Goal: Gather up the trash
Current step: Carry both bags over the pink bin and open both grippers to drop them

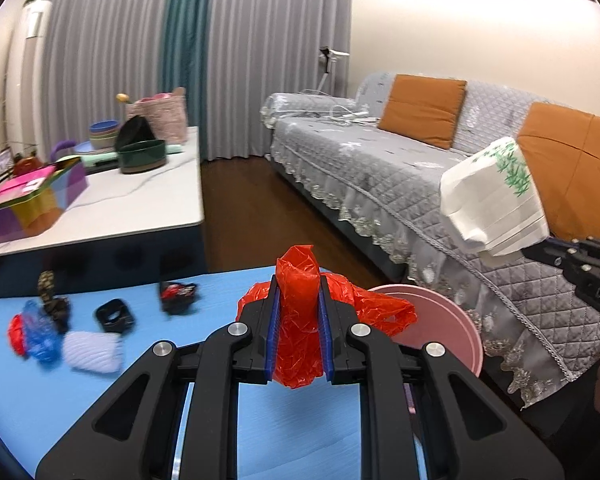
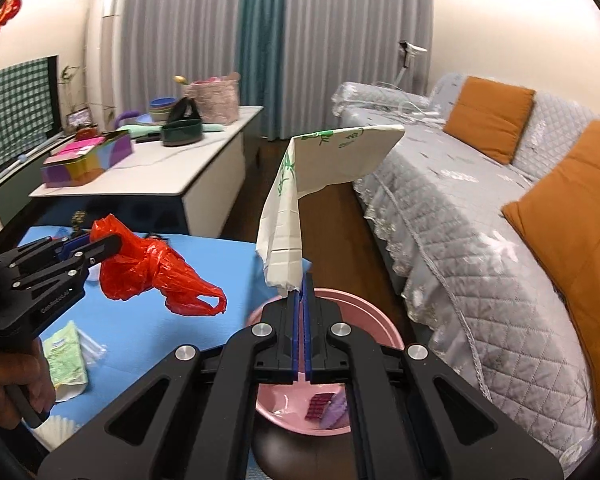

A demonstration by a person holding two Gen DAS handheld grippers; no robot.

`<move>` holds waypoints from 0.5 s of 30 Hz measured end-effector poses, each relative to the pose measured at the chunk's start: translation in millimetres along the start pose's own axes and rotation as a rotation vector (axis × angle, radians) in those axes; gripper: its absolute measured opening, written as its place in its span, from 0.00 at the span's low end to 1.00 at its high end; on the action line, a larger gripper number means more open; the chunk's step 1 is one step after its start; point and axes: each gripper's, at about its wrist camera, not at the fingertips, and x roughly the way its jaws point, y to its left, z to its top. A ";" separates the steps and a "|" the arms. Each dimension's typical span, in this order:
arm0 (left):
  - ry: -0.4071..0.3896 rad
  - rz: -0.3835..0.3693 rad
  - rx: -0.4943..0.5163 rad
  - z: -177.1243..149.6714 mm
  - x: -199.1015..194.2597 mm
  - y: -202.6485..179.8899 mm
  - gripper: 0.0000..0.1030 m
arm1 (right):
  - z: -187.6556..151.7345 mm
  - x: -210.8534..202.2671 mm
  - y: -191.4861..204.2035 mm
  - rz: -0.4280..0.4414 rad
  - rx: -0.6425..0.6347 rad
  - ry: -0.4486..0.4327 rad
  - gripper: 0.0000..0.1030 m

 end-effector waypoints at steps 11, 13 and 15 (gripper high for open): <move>0.056 -0.093 0.046 -4.2 59.8 -46.1 0.16 | -12.3 48.3 -32.1 -0.066 0.042 0.086 0.02; 0.071 -0.106 0.052 -6.9 72.1 -52.4 0.16 | -13.7 55.1 -34.6 -0.076 0.040 0.095 0.02; 0.082 -0.116 0.059 -8.9 81.4 -57.3 0.16 | -14.8 59.3 -35.6 -0.081 0.043 0.103 0.02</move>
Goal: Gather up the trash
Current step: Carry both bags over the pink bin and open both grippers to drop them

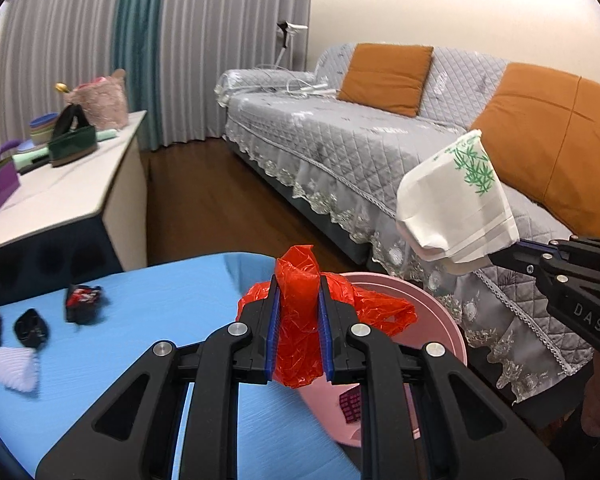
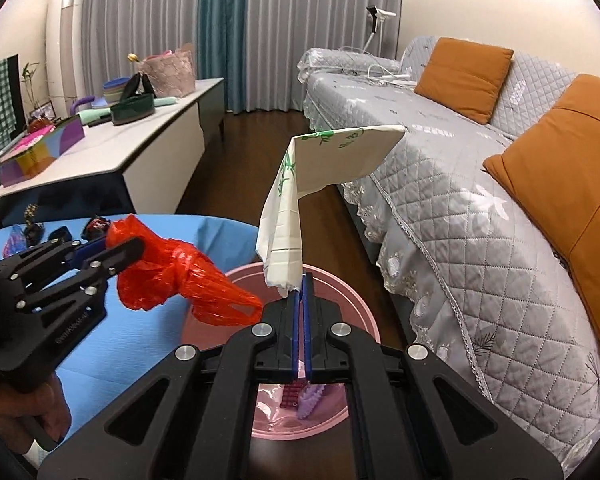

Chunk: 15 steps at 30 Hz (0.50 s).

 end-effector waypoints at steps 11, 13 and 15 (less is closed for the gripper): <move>0.084 -0.086 0.020 -3.1 39.1 -11.8 0.41 | -0.3 23.2 -8.5 -0.031 0.026 0.050 0.15; 0.083 -0.069 0.022 -6.1 38.1 -11.0 0.41 | -0.8 24.5 -11.4 -0.024 0.046 0.057 0.32; 0.089 -0.073 0.007 -8.8 35.7 -7.9 0.41 | -1.0 23.6 -12.4 -0.040 0.049 0.055 0.37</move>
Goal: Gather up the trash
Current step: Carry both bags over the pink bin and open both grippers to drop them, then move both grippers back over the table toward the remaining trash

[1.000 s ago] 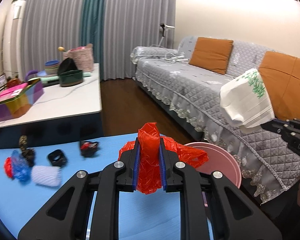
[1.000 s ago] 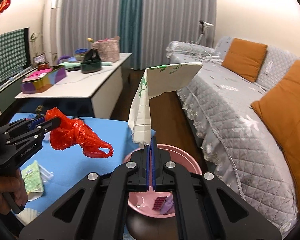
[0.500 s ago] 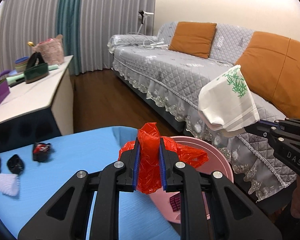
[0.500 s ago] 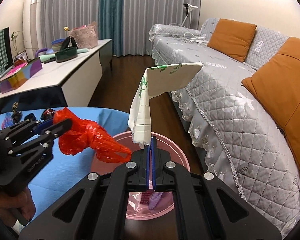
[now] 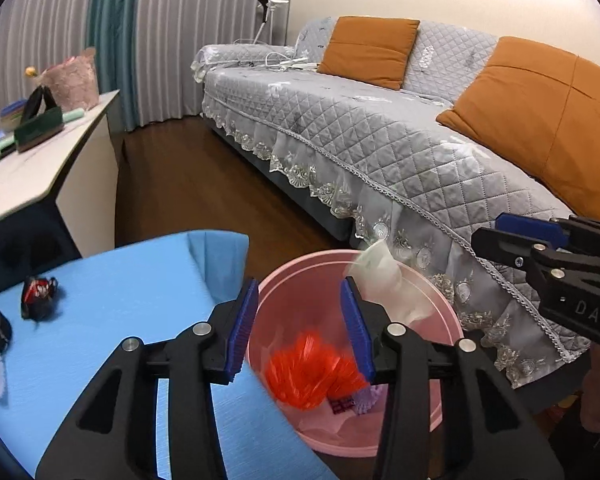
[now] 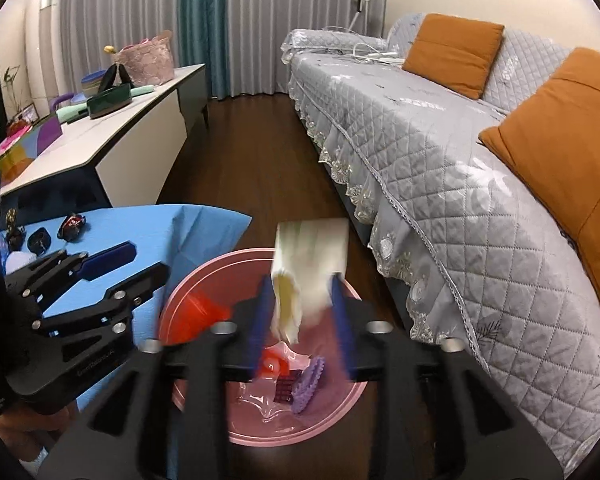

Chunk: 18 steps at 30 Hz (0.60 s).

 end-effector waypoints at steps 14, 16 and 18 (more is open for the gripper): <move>-0.073 0.045 -0.025 -6.2 -83.6 29.0 0.41 | 4.6 -26.2 32.0 0.066 -0.010 -0.096 0.37; -0.092 0.060 -0.027 -5.8 -100.2 37.4 0.41 | 6.0 -34.0 43.9 0.089 -0.015 -0.117 0.37; -0.109 0.079 -0.030 -6.6 -117.7 48.1 0.41 | 6.8 -42.1 55.5 0.114 -0.016 -0.138 0.37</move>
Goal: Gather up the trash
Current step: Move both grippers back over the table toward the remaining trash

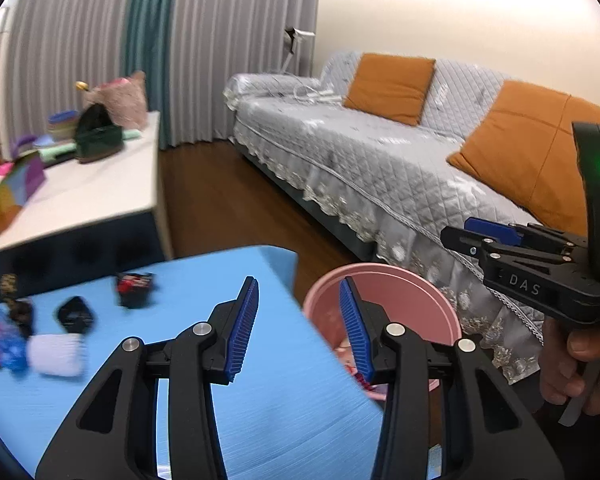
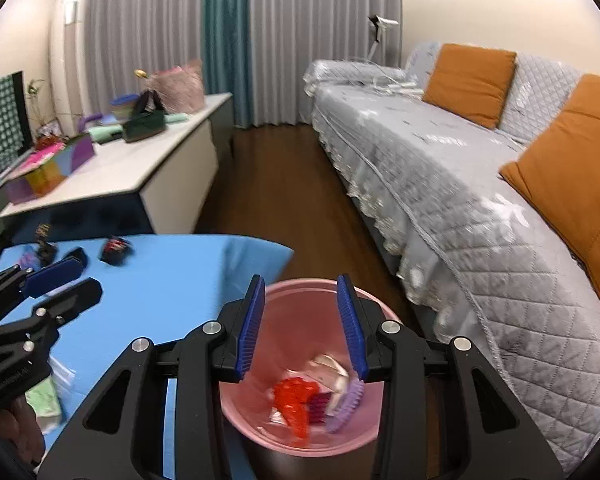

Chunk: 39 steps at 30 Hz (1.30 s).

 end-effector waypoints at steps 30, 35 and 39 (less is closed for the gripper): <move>-0.027 0.431 -0.338 -65.7 -60.3 242.5 0.34 | -2.1 88.2 177.6 0.327 -0.074 -0.008 0.25; -0.014 0.504 -0.384 -74.2 -49.7 263.4 0.34 | -2.1 127.8 187.0 0.343 -0.036 0.037 0.25; 0.004 0.546 -0.426 -80.8 -42.0 283.4 0.36 | 0.3 158.0 199.4 0.381 -0.032 0.089 0.28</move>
